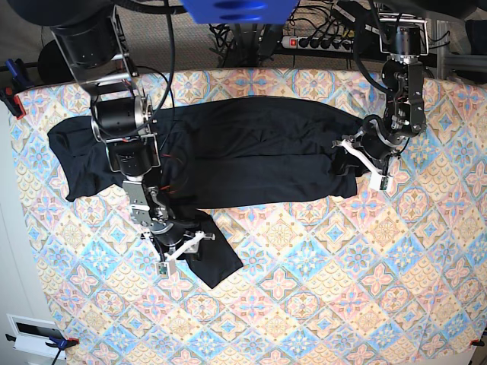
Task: Layout the t-shirt on the table in an organized manner, then fold the t-shirt properly
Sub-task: 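Grasp the sleeve end with the right gripper and tuck it under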
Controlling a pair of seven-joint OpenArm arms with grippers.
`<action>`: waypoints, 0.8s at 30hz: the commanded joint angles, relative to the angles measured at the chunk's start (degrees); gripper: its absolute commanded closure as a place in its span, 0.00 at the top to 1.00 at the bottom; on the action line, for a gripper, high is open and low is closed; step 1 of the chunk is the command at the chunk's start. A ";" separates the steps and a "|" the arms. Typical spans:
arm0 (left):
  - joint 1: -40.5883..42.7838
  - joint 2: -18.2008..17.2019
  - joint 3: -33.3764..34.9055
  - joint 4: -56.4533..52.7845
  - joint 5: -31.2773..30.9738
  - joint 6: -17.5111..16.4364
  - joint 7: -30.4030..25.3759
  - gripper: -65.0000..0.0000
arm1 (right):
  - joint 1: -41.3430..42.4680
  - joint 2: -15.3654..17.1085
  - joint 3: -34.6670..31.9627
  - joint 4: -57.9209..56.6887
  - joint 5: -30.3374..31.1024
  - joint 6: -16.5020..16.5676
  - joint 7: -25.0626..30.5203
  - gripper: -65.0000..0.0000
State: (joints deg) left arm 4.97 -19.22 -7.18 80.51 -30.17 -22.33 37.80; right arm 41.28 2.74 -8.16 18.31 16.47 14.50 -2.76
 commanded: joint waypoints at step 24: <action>-0.09 -0.51 -0.25 0.50 0.15 -0.05 1.54 0.40 | 0.26 1.70 -0.06 0.64 0.28 0.05 7.38 0.38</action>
State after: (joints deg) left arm 4.95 -19.22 -7.29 80.55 -30.17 -22.33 37.91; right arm 39.20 4.12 -8.16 18.26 16.47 14.35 3.20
